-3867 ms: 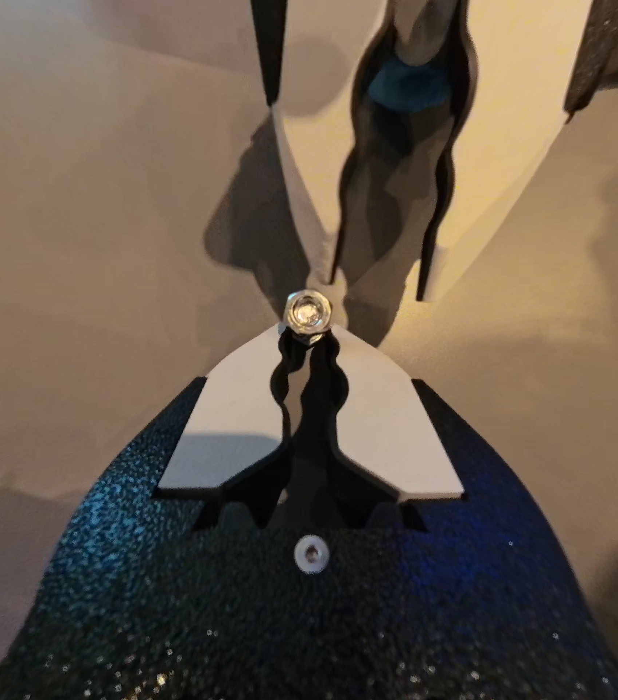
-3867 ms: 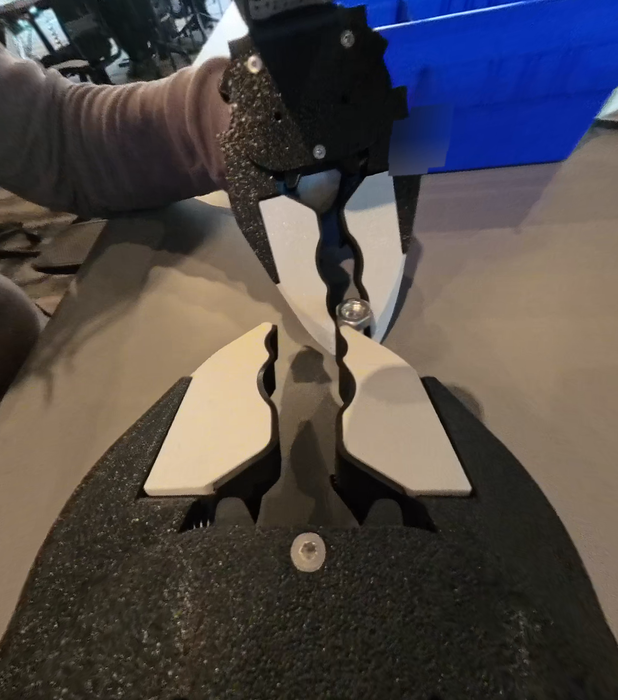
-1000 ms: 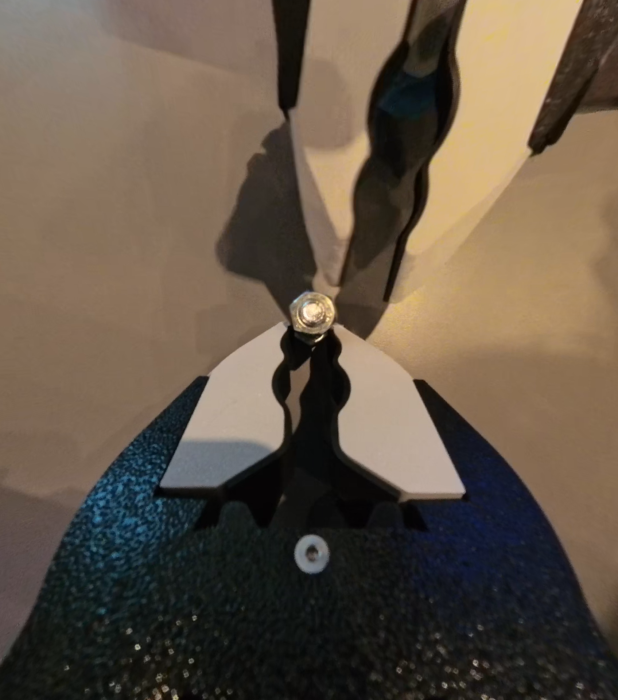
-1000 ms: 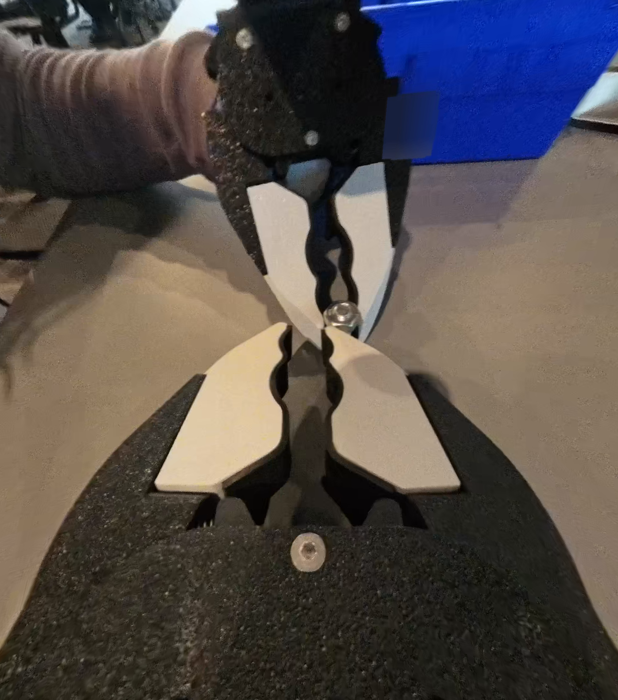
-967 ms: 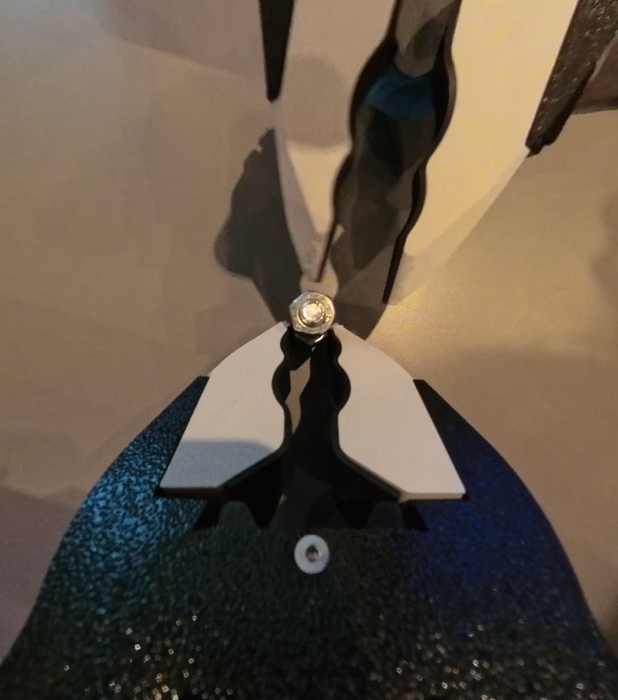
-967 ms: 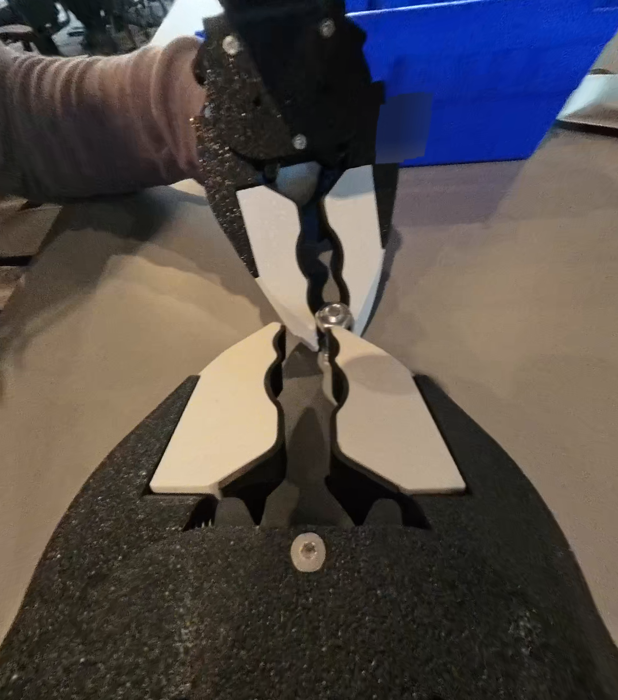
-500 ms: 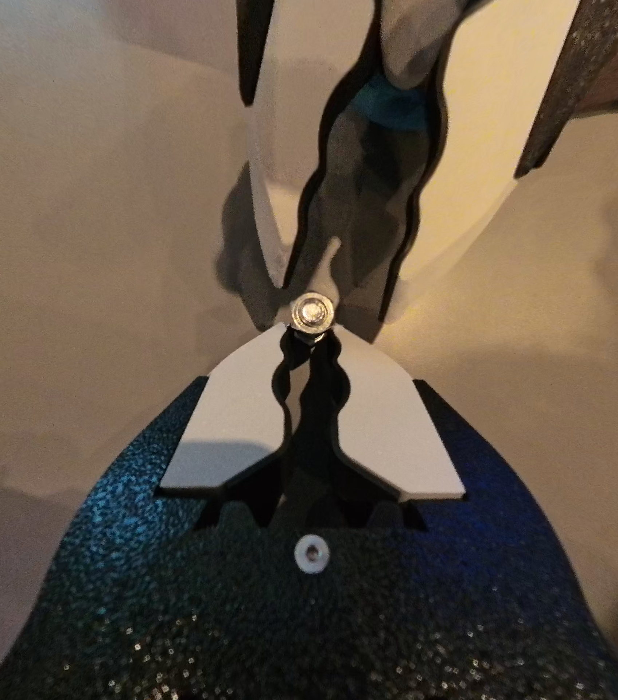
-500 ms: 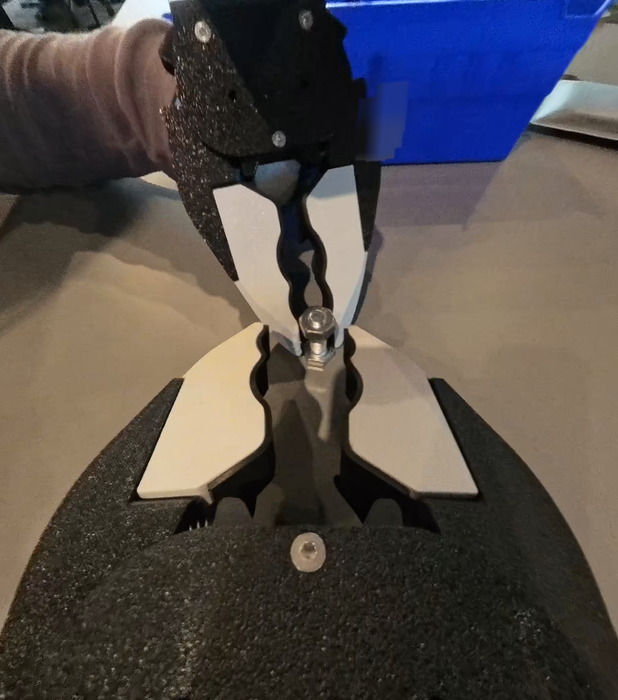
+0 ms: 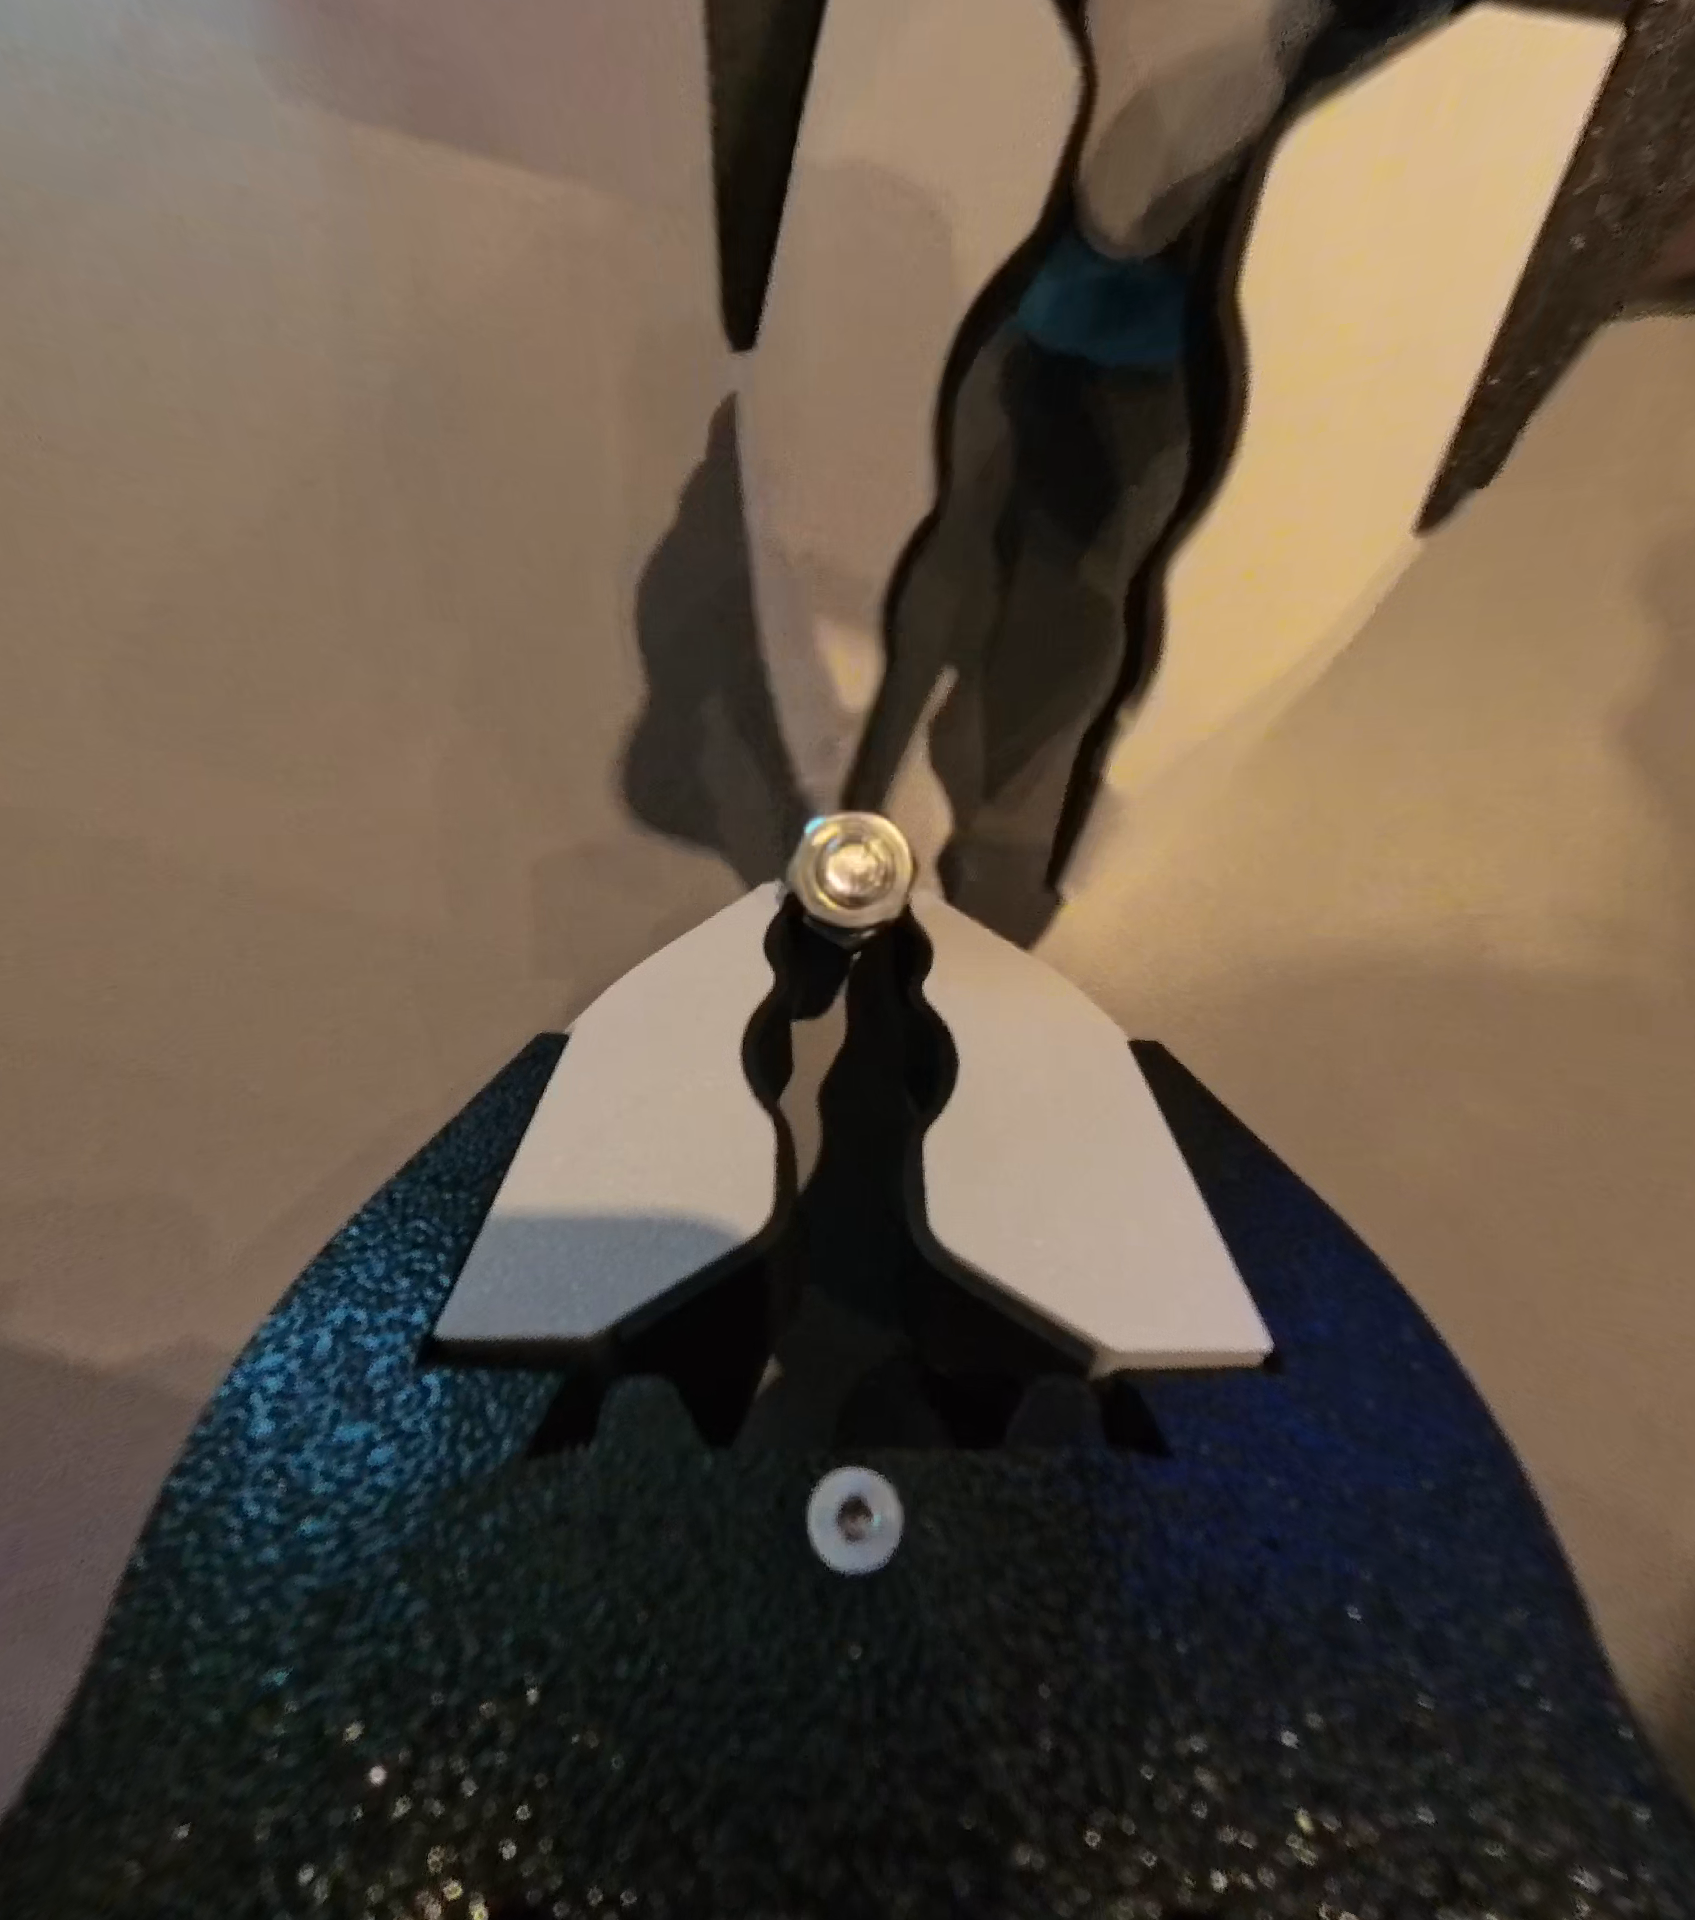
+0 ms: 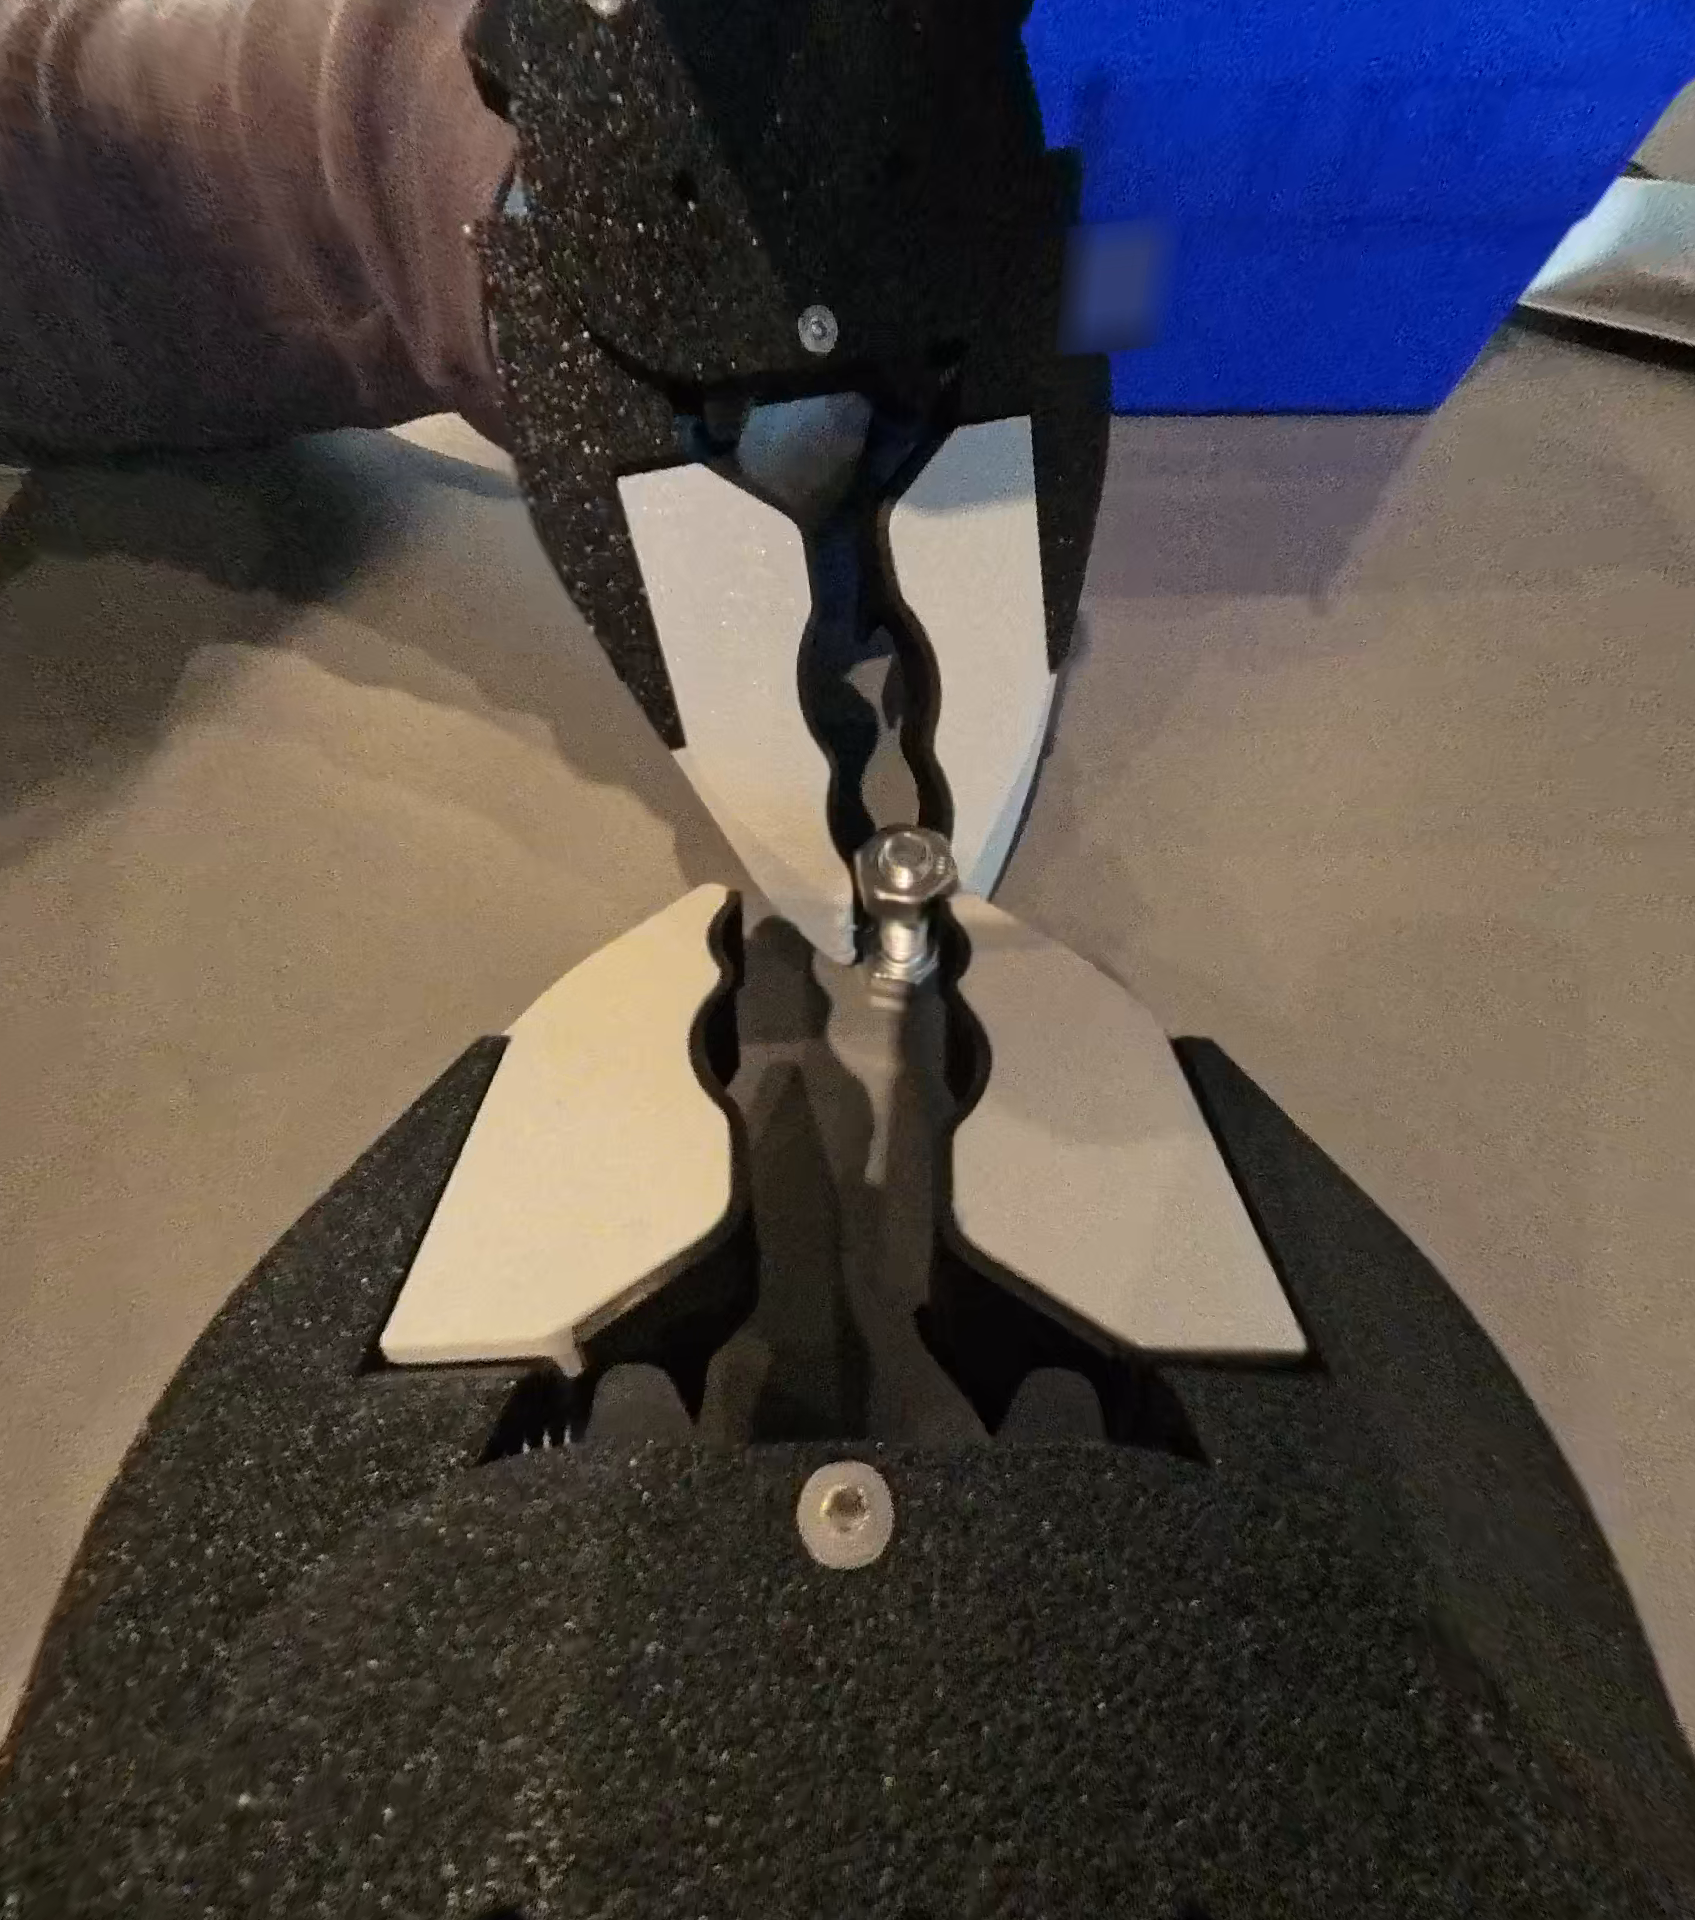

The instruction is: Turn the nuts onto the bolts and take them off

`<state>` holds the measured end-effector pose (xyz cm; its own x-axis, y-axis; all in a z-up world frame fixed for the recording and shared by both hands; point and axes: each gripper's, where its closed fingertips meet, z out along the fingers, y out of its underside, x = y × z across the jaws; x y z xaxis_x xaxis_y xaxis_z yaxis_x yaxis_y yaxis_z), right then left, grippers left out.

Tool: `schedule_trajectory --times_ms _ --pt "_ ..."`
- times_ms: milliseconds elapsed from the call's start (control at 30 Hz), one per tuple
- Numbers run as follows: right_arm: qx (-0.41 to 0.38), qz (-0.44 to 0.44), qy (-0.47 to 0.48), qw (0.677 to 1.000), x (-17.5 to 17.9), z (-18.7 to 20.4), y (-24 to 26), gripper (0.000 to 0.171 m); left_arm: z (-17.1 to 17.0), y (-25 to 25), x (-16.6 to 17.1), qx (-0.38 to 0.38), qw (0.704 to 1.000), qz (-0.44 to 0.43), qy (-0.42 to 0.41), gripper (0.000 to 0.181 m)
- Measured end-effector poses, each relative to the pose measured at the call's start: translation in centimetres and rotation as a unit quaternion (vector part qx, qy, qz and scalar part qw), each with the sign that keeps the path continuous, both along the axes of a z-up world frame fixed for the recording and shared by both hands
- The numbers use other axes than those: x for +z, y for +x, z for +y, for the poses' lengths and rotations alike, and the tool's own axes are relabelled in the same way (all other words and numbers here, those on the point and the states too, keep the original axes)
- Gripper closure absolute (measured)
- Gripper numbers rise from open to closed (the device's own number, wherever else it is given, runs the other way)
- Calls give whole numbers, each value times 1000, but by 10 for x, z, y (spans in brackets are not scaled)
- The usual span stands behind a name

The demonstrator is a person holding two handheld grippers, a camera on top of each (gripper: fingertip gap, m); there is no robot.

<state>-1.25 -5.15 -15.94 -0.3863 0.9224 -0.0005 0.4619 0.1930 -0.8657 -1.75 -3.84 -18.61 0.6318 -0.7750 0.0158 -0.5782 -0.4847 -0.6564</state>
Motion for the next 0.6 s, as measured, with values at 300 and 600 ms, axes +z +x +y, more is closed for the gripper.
schedule_trajectory --times_ms 300,600 --pt "-12 13 -1 1000 3 7 -2 136 1 0 0 2 1000 1 2 165" --pt "-10 21 -31 999 9 7 1 145 1 -1 0 2 1000 -1 2 165"
